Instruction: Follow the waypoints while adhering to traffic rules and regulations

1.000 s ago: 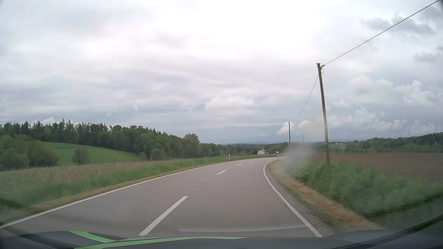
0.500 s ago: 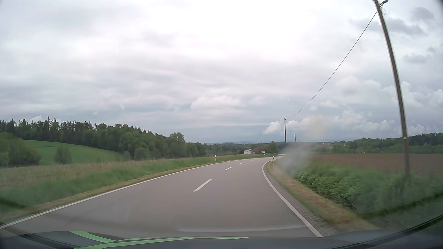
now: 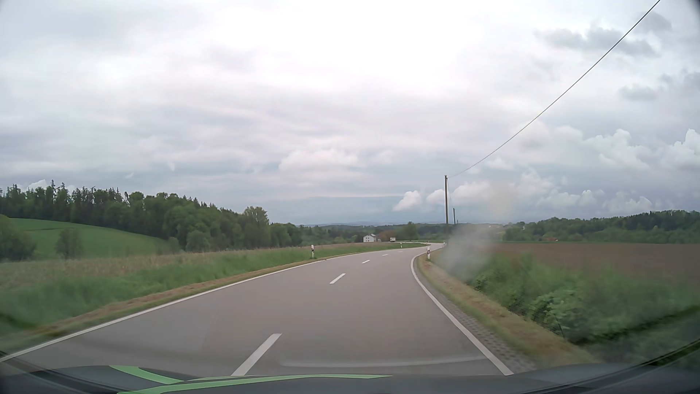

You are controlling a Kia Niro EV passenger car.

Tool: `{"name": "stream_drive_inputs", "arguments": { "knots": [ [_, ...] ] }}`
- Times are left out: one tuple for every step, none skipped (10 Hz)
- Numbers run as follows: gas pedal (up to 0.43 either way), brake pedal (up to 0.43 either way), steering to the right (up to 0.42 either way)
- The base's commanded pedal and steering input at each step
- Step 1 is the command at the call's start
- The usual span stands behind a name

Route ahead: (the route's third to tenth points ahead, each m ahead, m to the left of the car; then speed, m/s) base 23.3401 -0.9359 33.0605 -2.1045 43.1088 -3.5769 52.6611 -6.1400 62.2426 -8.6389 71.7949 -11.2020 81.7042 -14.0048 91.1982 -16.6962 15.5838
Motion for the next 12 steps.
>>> {"name": "stream_drive_inputs", "arguments": {
  "knots": [
    [0.358,0.000,0.034],
    [0.350,0.000,0.033],
    [0.350,0.000,0.033],
    [0.339,0.000,0.031],
    [0.319,0.000,0.030],
    [0.319,0.000,0.029],
    [0.311,0.000,0.029],
    [0.311,0.000,0.029],
    [0.311,0.000,0.028],
    [0.311,0.000,0.029],
    [0.280,0.000,0.029],
    [0.280,0.000,0.028]
  ]
}}
